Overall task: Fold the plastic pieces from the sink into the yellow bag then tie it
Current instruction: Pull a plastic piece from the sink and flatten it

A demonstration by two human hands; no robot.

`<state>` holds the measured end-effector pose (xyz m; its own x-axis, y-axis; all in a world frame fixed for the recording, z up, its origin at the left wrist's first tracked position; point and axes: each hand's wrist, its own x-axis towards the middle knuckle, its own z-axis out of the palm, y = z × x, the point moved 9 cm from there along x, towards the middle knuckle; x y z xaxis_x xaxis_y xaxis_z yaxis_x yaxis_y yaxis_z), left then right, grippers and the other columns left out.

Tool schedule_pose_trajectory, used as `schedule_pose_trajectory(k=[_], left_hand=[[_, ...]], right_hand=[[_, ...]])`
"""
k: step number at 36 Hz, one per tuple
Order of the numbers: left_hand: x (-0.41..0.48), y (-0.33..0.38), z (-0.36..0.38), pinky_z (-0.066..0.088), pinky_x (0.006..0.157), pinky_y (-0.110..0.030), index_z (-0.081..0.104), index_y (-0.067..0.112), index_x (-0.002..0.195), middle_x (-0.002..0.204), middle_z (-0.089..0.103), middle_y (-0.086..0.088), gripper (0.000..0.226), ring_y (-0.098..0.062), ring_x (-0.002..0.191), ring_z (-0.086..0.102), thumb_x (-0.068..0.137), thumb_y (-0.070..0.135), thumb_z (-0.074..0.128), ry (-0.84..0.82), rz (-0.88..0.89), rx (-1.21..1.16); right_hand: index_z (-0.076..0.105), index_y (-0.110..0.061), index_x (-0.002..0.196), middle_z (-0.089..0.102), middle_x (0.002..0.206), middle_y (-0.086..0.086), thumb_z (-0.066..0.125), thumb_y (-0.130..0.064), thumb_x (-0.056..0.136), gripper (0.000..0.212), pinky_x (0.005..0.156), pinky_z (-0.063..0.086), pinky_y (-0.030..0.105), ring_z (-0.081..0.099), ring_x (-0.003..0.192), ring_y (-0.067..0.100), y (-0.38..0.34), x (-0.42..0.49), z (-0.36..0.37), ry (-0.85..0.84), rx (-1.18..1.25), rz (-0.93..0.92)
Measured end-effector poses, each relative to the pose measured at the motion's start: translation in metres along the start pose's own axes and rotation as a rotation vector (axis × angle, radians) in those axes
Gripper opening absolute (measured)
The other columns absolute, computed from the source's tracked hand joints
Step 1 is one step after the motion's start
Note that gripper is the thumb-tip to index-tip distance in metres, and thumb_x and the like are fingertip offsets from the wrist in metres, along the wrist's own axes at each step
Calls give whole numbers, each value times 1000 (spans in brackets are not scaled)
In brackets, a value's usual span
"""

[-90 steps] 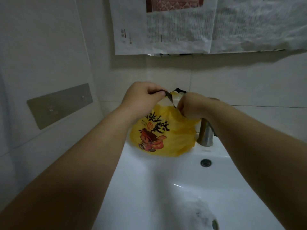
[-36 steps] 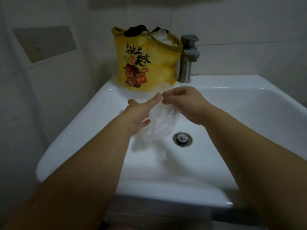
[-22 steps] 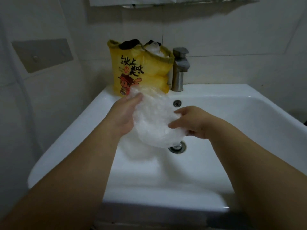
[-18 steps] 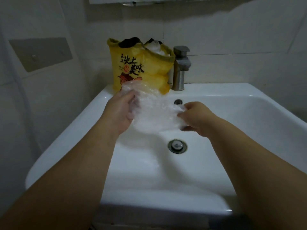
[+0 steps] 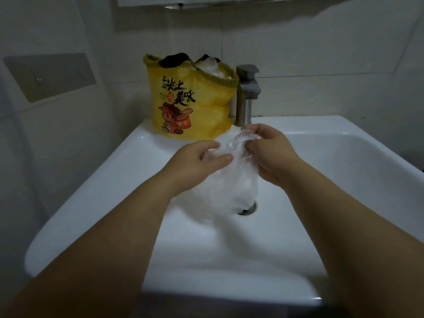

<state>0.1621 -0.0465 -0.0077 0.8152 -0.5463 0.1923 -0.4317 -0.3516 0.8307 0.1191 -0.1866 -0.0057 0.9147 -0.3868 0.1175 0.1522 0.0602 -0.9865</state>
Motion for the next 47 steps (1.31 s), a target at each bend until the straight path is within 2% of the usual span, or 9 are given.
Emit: schedule_pose_trajectory(k=[4,10,14,21,28,33,38,41,47], left_hand=[[1,1,-11,38,56,-6,61,17,74,71,58,4,17,1,62,52,83,20,74,73,45,-64],[-1,6,-42,36,58,-4,53,25,72,89,56,-1,26,-5,75,50,82,15,75,333,123,-26],[-4,6,-50,38,58,-6,51,24,72,82,58,2,28,-6,73,52,81,15,77,407,149,21],[-9,13,-53,37,55,-7,51,23,80,79,53,13,29,-1,69,48,77,18,79,449,179,64],[-6,16,-22,52,75,-19,70,22,89,93,66,12,22,0,86,62,73,14,83,78,75,-182],[-10,17,0,46,94,-33,78,27,81,89,74,6,28,-13,95,65,67,51,73,-213,-10,-273],[-11,4,7,39,78,-20,69,29,56,60,59,8,37,1,64,57,90,41,60,-235,-95,22],[-11,-6,7,35,76,-8,71,33,95,65,67,14,14,16,80,58,95,34,57,-244,-125,96],[-6,5,-11,35,79,-7,49,32,140,141,50,16,43,3,116,49,97,32,54,-27,3,219]], right_hand=[[61,-6,107,64,88,9,46,5,93,24,68,55,30,63,76,20,0,-1,2,-13,-28,11],[61,-16,85,65,91,12,66,-13,88,6,74,55,39,62,77,24,12,2,-12,-4,-398,90],[54,-14,106,61,95,5,77,-19,80,35,62,56,28,63,77,20,18,1,-18,14,-409,124],[58,-16,81,59,77,1,71,-20,85,14,71,54,39,58,73,17,-27,-6,-7,104,-513,-247],[66,-15,107,68,103,9,46,-1,91,29,84,58,40,66,96,25,-11,-1,-6,63,-195,-55],[59,-12,117,66,109,11,49,-1,93,28,89,55,40,65,100,26,-5,1,-13,98,-80,13],[60,-11,95,63,96,11,43,10,91,28,76,57,31,65,89,25,-5,0,-14,100,107,58],[63,-2,101,62,87,14,39,13,87,31,67,57,28,63,77,24,-6,1,-17,126,185,75],[66,-3,96,55,78,13,45,3,83,25,54,39,28,49,66,23,-4,-2,-17,113,23,113]])
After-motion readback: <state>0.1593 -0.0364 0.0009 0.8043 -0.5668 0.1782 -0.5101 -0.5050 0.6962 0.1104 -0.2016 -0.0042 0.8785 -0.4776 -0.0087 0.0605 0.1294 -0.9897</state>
